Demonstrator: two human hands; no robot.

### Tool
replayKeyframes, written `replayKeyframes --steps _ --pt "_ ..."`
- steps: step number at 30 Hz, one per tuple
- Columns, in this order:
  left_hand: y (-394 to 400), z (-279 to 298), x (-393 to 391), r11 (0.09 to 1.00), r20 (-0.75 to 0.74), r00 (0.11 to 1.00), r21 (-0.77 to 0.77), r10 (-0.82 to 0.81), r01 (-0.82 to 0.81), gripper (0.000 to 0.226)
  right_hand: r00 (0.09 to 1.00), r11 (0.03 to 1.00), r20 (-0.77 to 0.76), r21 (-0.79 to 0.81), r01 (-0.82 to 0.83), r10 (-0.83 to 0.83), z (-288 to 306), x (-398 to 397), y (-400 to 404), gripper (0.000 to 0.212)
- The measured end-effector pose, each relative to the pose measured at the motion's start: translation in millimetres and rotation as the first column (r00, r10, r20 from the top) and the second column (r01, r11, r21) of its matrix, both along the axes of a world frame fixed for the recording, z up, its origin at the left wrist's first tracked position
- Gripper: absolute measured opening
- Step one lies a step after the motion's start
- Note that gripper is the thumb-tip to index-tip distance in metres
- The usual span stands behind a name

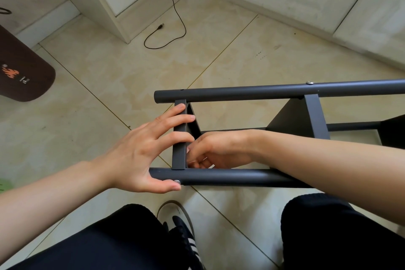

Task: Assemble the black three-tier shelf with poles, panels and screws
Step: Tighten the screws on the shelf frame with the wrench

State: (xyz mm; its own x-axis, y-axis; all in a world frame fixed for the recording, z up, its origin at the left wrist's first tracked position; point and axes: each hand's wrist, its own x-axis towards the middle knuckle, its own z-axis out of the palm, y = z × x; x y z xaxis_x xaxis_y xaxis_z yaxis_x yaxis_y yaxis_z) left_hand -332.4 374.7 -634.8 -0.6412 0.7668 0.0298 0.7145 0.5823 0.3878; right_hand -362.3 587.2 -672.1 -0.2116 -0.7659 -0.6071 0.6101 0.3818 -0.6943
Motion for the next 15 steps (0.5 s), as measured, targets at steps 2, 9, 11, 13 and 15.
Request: replayKeyframes --steps 2,9,11,13,15 --pt "0.2 -0.6 -0.5 1.0 -0.002 1.0 0.0 -0.003 0.003 0.072 0.999 0.999 -0.036 0.037 -0.008 0.009 -1.7 0.7 -0.5 0.028" --pt "-0.4 -0.8 -0.7 1.0 -0.005 1.0 0.003 -0.003 0.004 0.07 0.999 1.0 0.041 -0.025 0.016 -0.015 -0.2 -0.9 0.0 0.022" --pt "-0.2 -0.9 -0.7 1.0 -0.005 1.0 0.006 -0.007 0.008 0.069 1.0 1.0 0.005 0.0 0.016 -0.016 -1.1 -0.4 0.4 0.027" --pt "0.1 -1.1 -0.8 1.0 -0.004 1.0 0.008 -0.01 0.01 0.069 0.999 0.999 -0.036 0.049 0.004 -0.002 -1.5 0.5 -0.1 0.029" --pt "0.3 -0.9 -0.7 1.0 -0.002 1.0 0.01 -0.009 0.009 0.068 1.0 0.998 -0.024 0.062 -0.006 0.007 -0.6 0.4 -0.6 0.027"
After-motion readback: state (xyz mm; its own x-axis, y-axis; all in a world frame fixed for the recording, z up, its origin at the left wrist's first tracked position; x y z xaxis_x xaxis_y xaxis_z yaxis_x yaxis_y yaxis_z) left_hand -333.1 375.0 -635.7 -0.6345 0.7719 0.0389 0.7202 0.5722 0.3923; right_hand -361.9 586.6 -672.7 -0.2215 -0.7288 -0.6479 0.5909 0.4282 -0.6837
